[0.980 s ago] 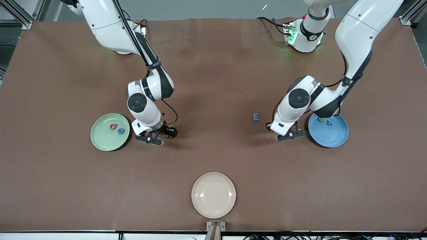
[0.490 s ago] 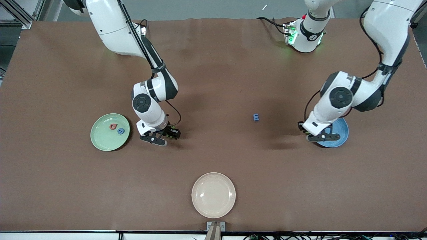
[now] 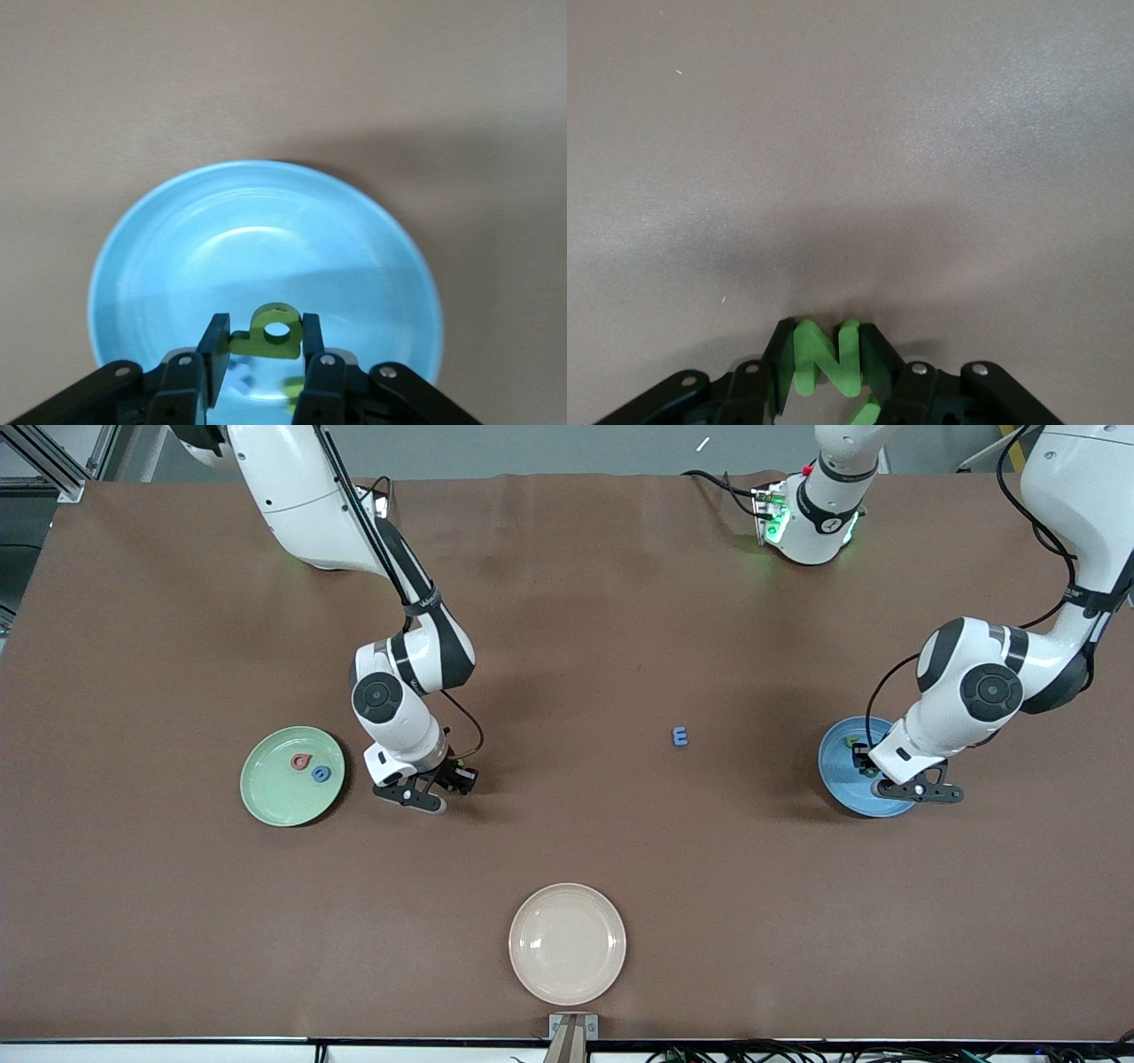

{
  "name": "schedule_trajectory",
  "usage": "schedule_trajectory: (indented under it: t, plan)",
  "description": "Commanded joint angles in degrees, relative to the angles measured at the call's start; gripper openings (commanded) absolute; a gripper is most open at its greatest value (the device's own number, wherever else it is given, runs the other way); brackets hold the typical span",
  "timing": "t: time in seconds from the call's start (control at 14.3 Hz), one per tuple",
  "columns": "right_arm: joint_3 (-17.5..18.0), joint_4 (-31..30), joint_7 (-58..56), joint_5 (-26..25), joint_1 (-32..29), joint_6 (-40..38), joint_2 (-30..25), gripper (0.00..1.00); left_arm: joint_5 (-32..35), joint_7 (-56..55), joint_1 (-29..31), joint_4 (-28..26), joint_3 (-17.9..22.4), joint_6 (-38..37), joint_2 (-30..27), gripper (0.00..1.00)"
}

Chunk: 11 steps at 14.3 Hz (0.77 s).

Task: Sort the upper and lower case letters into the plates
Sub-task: 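Place the N in the green plate while the left gripper places its letter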

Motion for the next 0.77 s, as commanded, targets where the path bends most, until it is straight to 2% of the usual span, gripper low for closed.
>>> schedule_trajectory:
  t: [0.0, 0.14, 0.35, 0.7]
  plan:
    - [-0.65, -0.61, -0.62, 0.12, -0.37, -1.12, 0.22, 0.01, 4.56, 0.78, 2.67, 1.43, -0.94, 1.67, 3.88, 0.11]
    - [-1.52, 1.31, -0.80, -0.41, -1.16, -5.14, -0.05, 0.00, 5.35, 0.87, 2.85, 2.13, -0.67, 2.03, 5.03, 0.11]
    - [-4.94, 6.93, -2.72, -3.12, -1.16, -15.85, -0.05, 0.00, 7.81, 1.83, 3.55, 3.54, -0.58, 2.12, 7.05, 0.11]
    - [-14.60, 8.89, -18.87, -3.57, -1.25, -28.00, -3.21, 0.00, 8.08, 3.33, 3.64, 4.77, -0.50, 2.12, 8.63, 0.11]
